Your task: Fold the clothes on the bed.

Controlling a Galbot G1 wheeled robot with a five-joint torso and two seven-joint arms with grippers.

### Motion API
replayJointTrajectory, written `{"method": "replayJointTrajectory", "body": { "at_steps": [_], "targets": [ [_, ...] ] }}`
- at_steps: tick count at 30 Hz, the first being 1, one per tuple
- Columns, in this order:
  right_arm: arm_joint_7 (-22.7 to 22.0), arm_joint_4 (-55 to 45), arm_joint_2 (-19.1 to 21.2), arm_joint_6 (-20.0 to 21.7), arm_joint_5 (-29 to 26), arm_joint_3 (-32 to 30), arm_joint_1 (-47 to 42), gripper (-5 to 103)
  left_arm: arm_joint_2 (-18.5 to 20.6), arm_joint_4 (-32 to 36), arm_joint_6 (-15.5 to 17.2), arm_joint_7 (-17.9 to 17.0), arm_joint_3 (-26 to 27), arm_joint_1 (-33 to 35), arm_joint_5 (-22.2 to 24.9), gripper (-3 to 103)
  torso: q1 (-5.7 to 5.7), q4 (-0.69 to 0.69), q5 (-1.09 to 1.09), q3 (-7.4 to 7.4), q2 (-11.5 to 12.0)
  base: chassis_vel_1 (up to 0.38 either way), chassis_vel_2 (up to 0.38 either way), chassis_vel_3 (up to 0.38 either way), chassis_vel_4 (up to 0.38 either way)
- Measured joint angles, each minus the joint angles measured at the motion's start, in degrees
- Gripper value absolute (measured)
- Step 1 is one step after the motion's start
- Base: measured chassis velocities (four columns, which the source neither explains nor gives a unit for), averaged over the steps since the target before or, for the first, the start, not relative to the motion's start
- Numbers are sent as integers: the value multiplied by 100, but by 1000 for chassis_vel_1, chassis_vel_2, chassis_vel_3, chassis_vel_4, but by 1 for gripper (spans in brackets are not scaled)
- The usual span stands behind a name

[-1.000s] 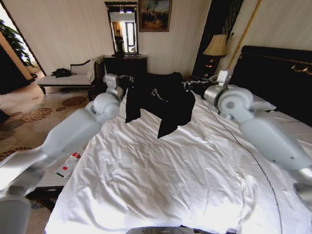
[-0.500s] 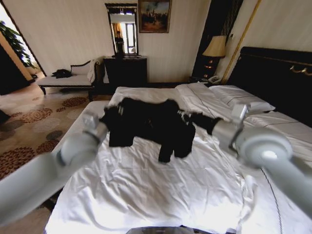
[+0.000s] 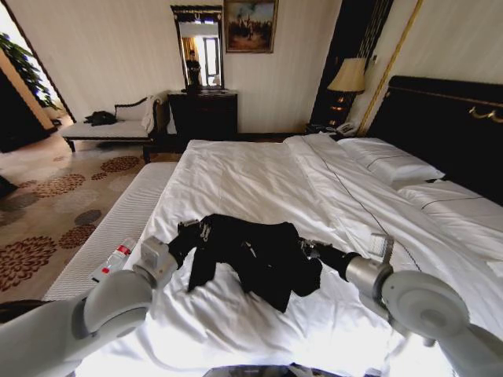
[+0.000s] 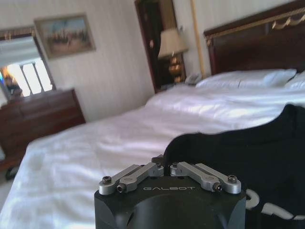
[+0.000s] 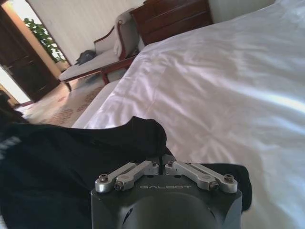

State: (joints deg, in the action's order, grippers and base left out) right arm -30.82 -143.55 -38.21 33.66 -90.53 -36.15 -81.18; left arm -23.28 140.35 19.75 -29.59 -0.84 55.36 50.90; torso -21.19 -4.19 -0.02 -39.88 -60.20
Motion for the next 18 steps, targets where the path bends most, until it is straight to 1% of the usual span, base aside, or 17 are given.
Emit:
{"method": "replayJointTrajectory", "body": {
  "at_steps": [4,5,7,9,10,12,14,16,18],
  "targets": [
    [139,81,-156,37,186,492,392,1,-376,-478,46,-34,-475,-183,-50,1,-1,-2,2,-1,0,0,0,0,0],
    [139,81,-156,37,186,492,392,1,-376,-478,46,-34,-475,-183,-50,1,-1,-2,2,-1,0,0,0,0,0],
    [170,394,-244,41,288,841,714,1,-582,-755,62,-48,-721,-348,-78,1,-1,-2,3,-1,1,0,0,0,0],
    [193,806,-374,42,396,1337,1198,1,-889,-1131,62,-37,-1045,-533,-194,1,-1,-1,1,-1,1,0,0,0,0],
    [193,806,-374,42,396,1337,1198,1,-889,-1131,62,-37,-1045,-533,-194,1,-1,-1,1,-1,1,0,0,0,0],
    [212,1050,-477,42,489,1680,1475,1,-1072,-1379,62,-41,-1212,-607,-264,1,-1,1,3,-1,1,0,0,0,0],
    [285,1379,-657,42,684,2091,1718,1,-1366,-1753,49,3,-1430,-703,-399,1,-3,0,2,-2,2,0,0,0,0],
    [300,1428,-689,42,714,2143,1739,1,-1401,-1812,47,10,-1450,-710,-427,1,-2,-1,2,-2,2,0,0,0,0],
    [398,1691,-839,42,880,2353,1818,1,-1557,-2098,17,98,-1476,-715,-546,1,-2,-1,2,-2,2,0,0,0,0]
  ]
}}
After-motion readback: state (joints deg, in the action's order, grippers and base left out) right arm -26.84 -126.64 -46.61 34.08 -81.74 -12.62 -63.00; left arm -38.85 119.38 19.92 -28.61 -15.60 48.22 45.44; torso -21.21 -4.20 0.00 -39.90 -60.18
